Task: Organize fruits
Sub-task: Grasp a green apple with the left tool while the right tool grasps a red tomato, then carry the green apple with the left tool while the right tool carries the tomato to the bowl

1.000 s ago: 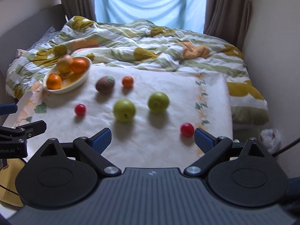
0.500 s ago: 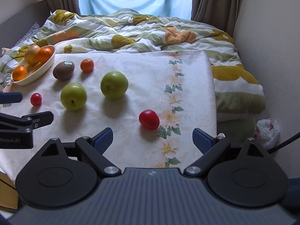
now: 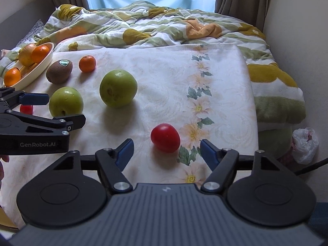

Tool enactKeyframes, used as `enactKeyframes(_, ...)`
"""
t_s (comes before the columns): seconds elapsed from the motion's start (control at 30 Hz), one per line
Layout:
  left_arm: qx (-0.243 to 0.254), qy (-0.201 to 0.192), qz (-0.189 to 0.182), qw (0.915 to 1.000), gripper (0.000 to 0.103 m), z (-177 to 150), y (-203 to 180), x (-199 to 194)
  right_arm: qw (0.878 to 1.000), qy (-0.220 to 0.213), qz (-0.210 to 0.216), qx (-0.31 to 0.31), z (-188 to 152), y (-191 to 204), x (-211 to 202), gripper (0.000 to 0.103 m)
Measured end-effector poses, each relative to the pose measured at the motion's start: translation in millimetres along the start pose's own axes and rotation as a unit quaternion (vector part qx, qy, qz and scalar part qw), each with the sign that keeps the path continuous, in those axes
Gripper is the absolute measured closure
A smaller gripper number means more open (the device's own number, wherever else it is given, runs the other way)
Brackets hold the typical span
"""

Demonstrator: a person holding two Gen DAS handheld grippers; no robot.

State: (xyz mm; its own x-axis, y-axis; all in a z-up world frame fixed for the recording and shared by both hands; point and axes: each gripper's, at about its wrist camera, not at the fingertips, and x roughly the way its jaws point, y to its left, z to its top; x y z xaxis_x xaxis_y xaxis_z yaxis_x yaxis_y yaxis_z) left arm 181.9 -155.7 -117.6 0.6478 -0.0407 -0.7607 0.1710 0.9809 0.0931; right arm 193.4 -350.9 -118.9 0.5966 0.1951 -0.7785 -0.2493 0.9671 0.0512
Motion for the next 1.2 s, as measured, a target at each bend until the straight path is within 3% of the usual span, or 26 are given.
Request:
enactKeyframes(0.17, 0.006, 0.0, -0.006, 1.0, 0.041, 0, 0, 4, 1.0, 0.003, 0.002, 0.002, 0, 0, 6, 0.024)
enactKeyframes(0.43, 0.008, 0.001, -0.012, 0.9999, 0.042, -2, 4, 0, 1.0, -0.002, -0.001, 0.0, 2, 4, 8, 0.027)
enactKeyframes(0.73, 0.0, -0.002, -0.005, 1.0, 0.042, -11, 13, -8, 1.0, -0.007, -0.01, -0.004, 6, 8, 12, 0.038)
enactKeyframes(0.77, 0.0, -0.004, -0.003, 1.0, 0.042, -12, 13, -9, 1.0, -0.008, -0.012, -0.004, 5, 8, 12, 0.042)
enactKeyframes(0.8, -0.001, -0.005, -0.001, 1.0, 0.042, -13, 14, -11, 1.0, -0.006, -0.012, -0.004, 6, 8, 13, 0.054)
enactKeyframes(0.83, -0.003, -0.007, 0.0, 1.0, 0.042, -14, 15, -13, 1.0, -0.004, -0.013, -0.004, 6, 8, 13, 0.055)
enactKeyframes(1.2, -0.024, -0.035, 0.003, 0.9991, 0.042, -19, 15, -49, 1.0, -0.018, -0.007, -0.011, 5, 15, -8, 0.055)
